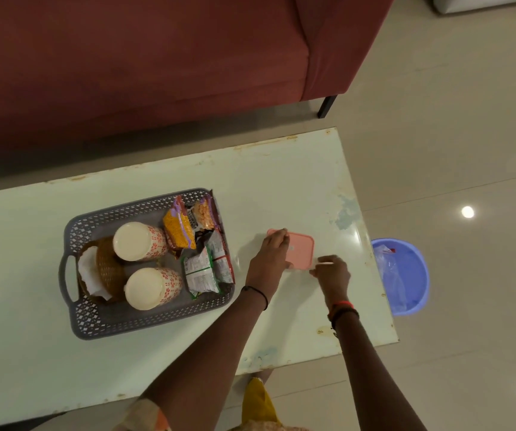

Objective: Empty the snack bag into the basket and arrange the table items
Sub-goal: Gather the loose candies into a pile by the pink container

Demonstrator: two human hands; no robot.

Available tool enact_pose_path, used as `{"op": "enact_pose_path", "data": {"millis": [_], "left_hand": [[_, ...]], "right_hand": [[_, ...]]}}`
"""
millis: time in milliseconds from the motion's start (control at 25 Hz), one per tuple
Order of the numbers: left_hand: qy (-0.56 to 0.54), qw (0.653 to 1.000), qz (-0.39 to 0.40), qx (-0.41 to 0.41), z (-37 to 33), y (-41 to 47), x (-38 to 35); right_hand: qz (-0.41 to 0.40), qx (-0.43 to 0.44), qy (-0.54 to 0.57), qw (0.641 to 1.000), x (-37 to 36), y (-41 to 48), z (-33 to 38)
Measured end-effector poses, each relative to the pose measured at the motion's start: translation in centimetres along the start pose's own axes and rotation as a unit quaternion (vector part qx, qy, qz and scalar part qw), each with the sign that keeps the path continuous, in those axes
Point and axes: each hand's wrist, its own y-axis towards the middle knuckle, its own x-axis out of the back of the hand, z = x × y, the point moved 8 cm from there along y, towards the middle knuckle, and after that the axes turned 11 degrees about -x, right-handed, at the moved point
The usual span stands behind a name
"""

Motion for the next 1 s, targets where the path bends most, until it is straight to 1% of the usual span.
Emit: {"op": "enact_pose_path", "data": {"millis": [80, 200, 320, 440, 520, 640, 720, 880, 920, 1000], "left_hand": [[0.001, 1.000, 0.002, 0.000, 0.1, -0.1, -0.1], [0.016, 1.000, -0.007, -0.005, 0.1, -0.1, 0.1], [0.007, 1.000, -0.007, 0.001, -0.1, -0.1, 0.1], [0.002, 1.000, -0.007, 0.006, -0.1, 0.0, 0.1], [0.003, 1.000, -0.004, 0.009, 0.0, 0.1, -0.1], [0.009, 1.000, -0.004, 0.012, -0.1, 0.2, -0.2], [0.008, 1.000, -0.005, 0.012, -0.1, 0.0, -0.1], [0.005, 1.000, -0.002, 0.002, -0.1, -0.6, 0.0], [0.011, 1.000, -0.002, -0.001, -0.1, -0.7, 0.1], [0.023, 1.000, 0.004, -0.007, -0.2, -0.7, 0.2]], "right_hand": [[-0.015, 0.018, 0.041, 0.999, 0.4, 0.4, 1.1], [0.055, 0.060, 0.072, 0.994, -0.6, -0.7, 3.6], [0.074, 0.041, 0.085, 0.993, -0.9, -0.3, 4.0], [0.115, 0.012, 0.101, 0.988, -1.2, 0.7, 3.9], [0.121, 0.017, 0.073, 0.990, -1.5, 1.0, 4.3], [0.073, 0.040, -0.002, 0.997, -1.3, 0.9, 5.1], [0.059, 0.059, -0.038, 0.996, -1.1, 0.6, 5.8], [0.101, 0.117, -0.150, 0.977, -1.7, 0.4, 8.0], [0.108, 0.114, -0.165, 0.974, -1.7, 0.4, 8.2], [0.108, 0.098, -0.157, 0.977, -1.3, 0.5, 7.8]]}}
